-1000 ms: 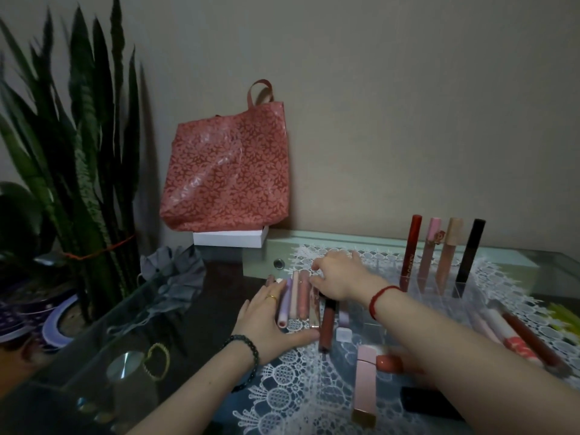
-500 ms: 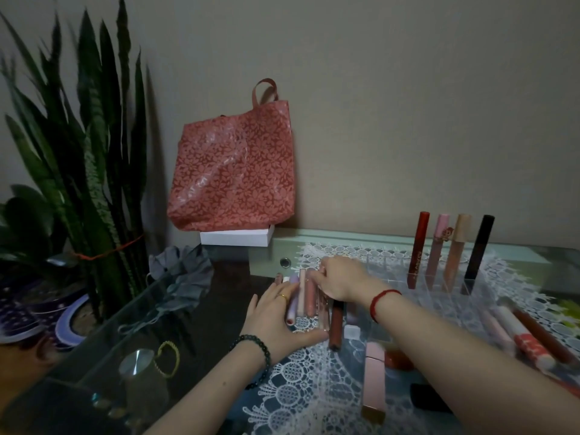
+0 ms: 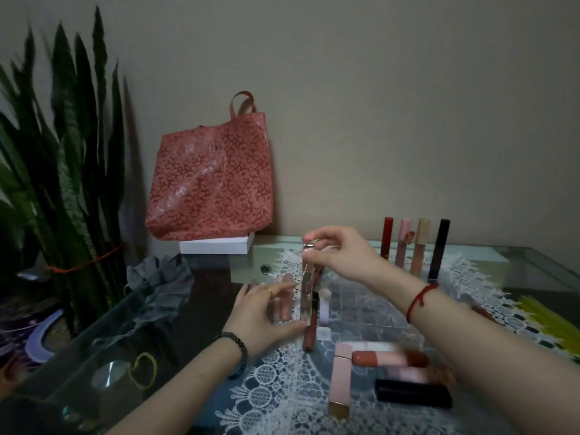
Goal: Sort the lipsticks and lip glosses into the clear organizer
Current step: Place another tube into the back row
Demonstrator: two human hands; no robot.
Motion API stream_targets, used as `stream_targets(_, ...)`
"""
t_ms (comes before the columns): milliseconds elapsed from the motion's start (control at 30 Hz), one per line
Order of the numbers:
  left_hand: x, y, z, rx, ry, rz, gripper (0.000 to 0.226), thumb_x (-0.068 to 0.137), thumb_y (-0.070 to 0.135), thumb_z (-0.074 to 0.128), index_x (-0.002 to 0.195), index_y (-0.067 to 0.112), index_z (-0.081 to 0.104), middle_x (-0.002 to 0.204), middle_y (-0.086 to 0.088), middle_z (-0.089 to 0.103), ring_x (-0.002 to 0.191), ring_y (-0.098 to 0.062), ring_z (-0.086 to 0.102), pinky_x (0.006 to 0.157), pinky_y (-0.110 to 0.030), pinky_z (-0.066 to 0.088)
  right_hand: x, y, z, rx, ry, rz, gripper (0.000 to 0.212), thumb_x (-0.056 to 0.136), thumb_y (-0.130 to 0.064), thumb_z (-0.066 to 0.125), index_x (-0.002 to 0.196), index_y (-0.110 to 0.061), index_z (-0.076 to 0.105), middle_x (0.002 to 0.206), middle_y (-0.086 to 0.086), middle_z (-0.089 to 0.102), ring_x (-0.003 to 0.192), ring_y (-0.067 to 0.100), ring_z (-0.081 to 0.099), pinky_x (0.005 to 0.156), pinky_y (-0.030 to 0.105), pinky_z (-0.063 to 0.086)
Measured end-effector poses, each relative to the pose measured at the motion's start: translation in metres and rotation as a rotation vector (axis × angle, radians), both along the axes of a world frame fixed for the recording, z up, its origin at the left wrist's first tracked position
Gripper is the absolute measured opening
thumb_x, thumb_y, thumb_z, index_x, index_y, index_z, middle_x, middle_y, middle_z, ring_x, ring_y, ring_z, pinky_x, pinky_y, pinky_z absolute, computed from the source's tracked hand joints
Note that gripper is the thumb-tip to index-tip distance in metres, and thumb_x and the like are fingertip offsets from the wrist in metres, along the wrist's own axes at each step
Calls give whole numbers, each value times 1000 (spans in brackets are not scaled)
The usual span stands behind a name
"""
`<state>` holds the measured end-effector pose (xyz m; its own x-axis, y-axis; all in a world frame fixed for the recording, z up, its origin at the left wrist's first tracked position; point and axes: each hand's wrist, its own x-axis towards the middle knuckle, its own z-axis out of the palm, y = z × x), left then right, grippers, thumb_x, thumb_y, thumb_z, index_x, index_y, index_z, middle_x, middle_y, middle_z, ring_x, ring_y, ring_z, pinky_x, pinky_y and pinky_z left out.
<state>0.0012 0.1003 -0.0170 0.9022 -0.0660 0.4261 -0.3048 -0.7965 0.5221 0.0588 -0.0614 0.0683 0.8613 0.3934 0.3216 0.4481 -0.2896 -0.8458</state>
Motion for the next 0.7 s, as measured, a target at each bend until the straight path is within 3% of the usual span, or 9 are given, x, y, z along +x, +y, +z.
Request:
stream_targets(100,10,-14,22,-163,-45,-80,30,68,43,72,92,46,54,90,20,63,92,4,57,90,-25,40,-4,-11,20,38,-40,-9,19,75,-11,72,92,-13,66,88,11,65,70,10,58,64,6,45)
stream_targets(200,23,-31,43,-275,-33,-143,21,73,26,72,83,37,57,79,17,65,75,15,57,74,-8,43,-1,-22,39,55,-103,-42,22,74,-8,72,96,-8,66,101,20,67,81,15,57,80,22,47)
stream_targets(267,35,-42,55,-314,-33,-167,16,73,21,71,81,30,60,75,13,64,68,15,55,70,-7,43,3,-31,51,54,-146,-59,22,74,-5,71,96,-4,66,102,22,67,85,19,61,85,27,48)
stream_targets(400,56,-61,72,-351,-48,-180,19,72,23,73,87,22,61,70,16,60,61,18,54,62,1,40,16,-52,69,18,-220,-100,23,75,-7,70,97,-4,66,102,16,68,85,16,62,78,17,49)
stream_targets(500,69,-75,79,-354,-36,-168,27,71,27,74,94,17,64,72,14,63,70,10,58,67,-1,41,27,-68,77,-53,-262,-151,21,74,-12,72,94,-8,68,98,12,69,84,12,62,84,25,49)
stream_targets(567,75,-83,80,-366,-17,-161,25,70,28,75,91,20,63,71,15,63,74,4,59,70,-5,42,33,-76,79,-93,-272,-155,18,75,-14,71,93,-9,69,96,9,70,83,10,61,85,25,48)
stream_targets(700,84,-92,75,-423,37,-183,22,70,25,75,81,29,56,63,15,64,66,11,59,63,-3,41,44,-86,74,-157,-275,-170,11,76,-20,71,85,-26,66,80,-8,66,78,5,63,82,20,48)
